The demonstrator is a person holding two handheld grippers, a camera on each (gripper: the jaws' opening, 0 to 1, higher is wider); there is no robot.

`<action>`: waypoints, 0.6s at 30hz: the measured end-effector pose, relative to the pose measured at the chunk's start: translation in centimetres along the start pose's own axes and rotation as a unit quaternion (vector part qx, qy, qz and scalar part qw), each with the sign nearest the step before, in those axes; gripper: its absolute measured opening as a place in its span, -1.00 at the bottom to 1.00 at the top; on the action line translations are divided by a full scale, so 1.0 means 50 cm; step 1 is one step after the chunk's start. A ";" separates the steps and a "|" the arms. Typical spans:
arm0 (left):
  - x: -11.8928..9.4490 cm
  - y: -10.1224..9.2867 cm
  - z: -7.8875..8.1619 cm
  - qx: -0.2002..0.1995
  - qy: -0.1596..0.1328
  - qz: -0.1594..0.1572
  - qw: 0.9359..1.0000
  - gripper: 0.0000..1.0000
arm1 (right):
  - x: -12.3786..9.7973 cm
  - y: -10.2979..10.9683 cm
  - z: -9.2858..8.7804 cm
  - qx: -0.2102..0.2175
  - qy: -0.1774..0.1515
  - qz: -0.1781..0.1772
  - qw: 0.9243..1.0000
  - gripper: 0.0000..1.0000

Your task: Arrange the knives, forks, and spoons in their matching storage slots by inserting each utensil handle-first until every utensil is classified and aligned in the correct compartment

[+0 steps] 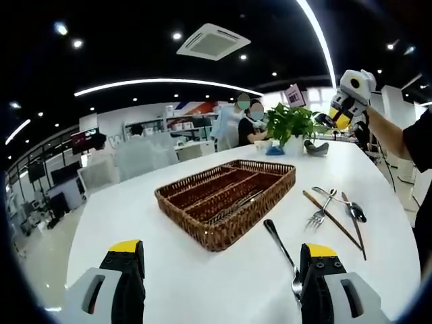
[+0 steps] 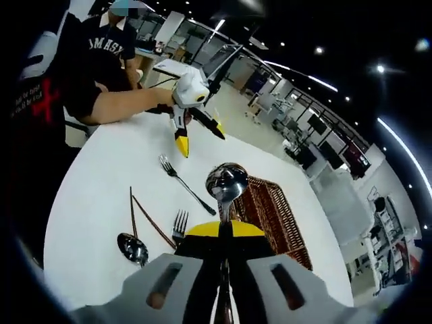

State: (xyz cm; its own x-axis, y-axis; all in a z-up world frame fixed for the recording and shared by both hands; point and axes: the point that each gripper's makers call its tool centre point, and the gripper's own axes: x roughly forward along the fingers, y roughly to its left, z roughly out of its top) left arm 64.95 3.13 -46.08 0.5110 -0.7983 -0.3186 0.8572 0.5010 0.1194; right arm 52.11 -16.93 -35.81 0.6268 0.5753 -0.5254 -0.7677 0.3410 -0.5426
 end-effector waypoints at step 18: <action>0.015 0.001 -0.016 -0.003 0.005 -0.009 1.000 1.00 | -0.002 0.008 0.048 -0.056 -0.025 0.025 0.998 -1.00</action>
State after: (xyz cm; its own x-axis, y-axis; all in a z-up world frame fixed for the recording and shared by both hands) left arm 65.32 2.80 -47.07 0.4944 -0.8038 -0.3308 0.8660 0.4884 0.1076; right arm 51.46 -15.07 -34.40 0.5793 0.6259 -0.5221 -0.7762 0.2281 -0.5878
